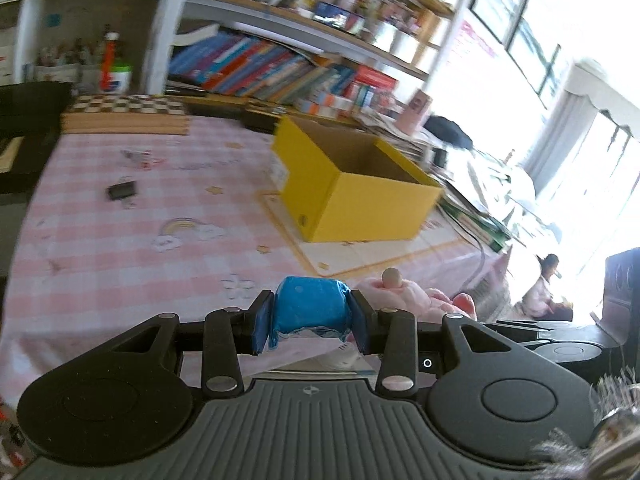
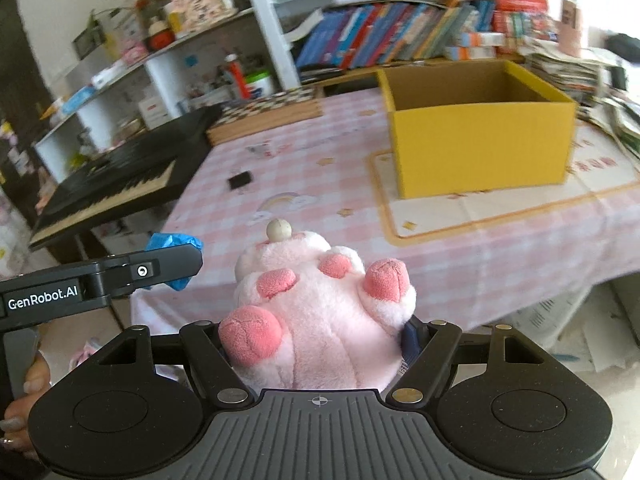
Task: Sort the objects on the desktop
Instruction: 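Lift the plush pig and blue eraser and carry both toward the yellow box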
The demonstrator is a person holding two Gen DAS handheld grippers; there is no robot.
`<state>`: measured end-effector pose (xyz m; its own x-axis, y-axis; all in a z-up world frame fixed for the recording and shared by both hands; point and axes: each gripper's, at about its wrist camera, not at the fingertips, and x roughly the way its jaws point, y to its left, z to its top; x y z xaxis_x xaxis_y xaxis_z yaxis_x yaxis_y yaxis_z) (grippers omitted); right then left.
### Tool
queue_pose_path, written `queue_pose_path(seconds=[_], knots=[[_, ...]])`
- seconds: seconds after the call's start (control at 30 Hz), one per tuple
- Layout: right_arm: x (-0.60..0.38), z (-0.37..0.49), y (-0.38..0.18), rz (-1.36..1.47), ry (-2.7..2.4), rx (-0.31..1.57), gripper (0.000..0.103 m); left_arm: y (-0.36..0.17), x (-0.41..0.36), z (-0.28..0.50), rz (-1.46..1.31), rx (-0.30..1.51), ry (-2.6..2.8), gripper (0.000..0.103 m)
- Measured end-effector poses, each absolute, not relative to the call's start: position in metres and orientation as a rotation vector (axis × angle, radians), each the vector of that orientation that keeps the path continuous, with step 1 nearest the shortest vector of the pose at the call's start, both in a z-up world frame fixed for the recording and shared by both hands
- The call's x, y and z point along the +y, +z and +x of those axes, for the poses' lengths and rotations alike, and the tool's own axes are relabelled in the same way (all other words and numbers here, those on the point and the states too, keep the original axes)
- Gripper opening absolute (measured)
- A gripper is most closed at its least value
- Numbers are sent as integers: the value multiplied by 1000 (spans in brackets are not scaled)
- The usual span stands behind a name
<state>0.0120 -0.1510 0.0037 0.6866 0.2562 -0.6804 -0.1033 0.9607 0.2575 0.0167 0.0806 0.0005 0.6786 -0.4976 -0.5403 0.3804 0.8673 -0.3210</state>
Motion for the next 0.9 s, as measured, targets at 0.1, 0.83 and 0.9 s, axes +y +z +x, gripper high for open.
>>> queue_pose_path(seconds=[0.1,0.83,0.9], knots=[[-164,6,4,222,152,786,74,0,67,20,-177,665,-545,37],[-238,10,5,273,11,780,74,-2,-18,55,-131,695,-688,37],[-244,15,5,272,14,783,74,-1,-25,61,-131,697,-684,37]])
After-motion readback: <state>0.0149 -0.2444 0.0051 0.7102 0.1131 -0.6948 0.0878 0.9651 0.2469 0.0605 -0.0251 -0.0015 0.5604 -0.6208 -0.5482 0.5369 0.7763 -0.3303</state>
